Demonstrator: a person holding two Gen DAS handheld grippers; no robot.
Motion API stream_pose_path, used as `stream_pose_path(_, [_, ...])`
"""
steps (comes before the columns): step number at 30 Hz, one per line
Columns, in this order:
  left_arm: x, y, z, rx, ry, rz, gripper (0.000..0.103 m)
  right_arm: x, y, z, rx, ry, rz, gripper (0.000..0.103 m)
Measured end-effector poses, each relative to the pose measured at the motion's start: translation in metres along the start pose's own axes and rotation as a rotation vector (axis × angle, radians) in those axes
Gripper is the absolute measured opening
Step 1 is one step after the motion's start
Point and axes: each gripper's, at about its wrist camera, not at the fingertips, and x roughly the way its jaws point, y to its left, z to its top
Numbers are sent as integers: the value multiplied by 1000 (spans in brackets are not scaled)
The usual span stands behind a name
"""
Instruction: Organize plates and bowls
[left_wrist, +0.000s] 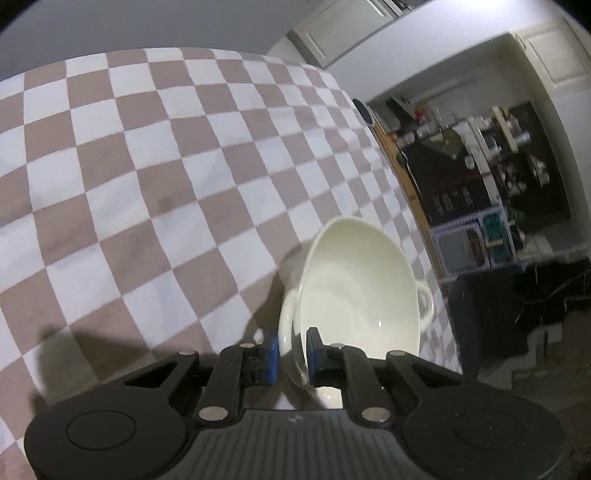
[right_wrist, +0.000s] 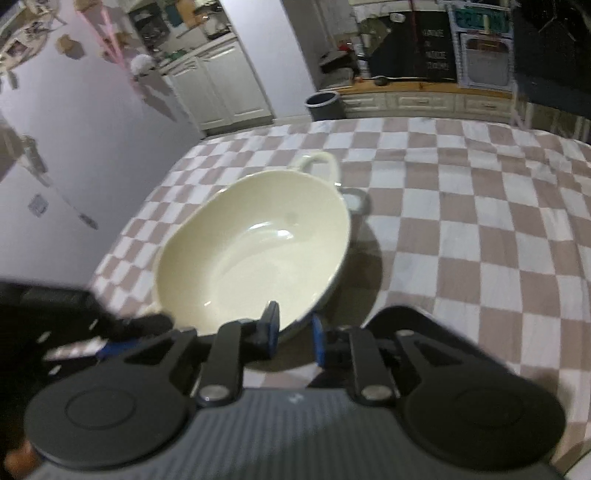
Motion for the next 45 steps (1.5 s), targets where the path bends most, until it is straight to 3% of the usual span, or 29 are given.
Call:
stream_pose_path(1, [2,-3,1,16,-7,8,15,-4,2,0,-20,5,-2,4])
stream_pose_path(2, [4,-7,1,42,-13,19,15,-7,2,0,-35,1,-25,5])
stream_pose_path(5, [8,-10,1,96,-20,35,15,-19,-7,8,-76,-58,-76,11])
stream_pose_path(7, [9,-9,3,115,-24,34,16,-23,-25,20,-48,-98,-55,26])
stream_pose_path(9, [9,-8,5,136,-28,34,15,-22,-42,37,-3,-114,-17,32])
stream_pose_path(13, [9,-6,12,128,-61,32,14,-9,-53,73,-13,-152,-23,34])
stream_pose_path(21, [19,-12,34,201,-119,36,17,40,-51,102,-68,-92,21,35])
stream_pose_path(24, [22,-16,38,229,-137,44,19,56,-46,99,-154,-71,5,55])
stream_pose_path(25, [22,-17,39,236,-143,46,20,62,-43,98,-182,-65,-8,57])
stream_pose_path(28, [24,-22,39,279,-166,58,21,76,-46,101,-161,-44,-11,55])
stream_pose_path(31, [24,-28,36,345,-180,75,21,88,-55,110,-88,-14,-1,37])
stream_pose_path(32, [24,-29,36,360,-179,78,21,91,-58,113,-77,-9,8,36])
stream_pose_path(39, [23,-25,41,345,-121,70,20,89,-59,105,-116,-9,20,33])
stream_pose_path(45, [26,-28,37,391,-147,74,23,72,-62,87,-75,25,32,30])
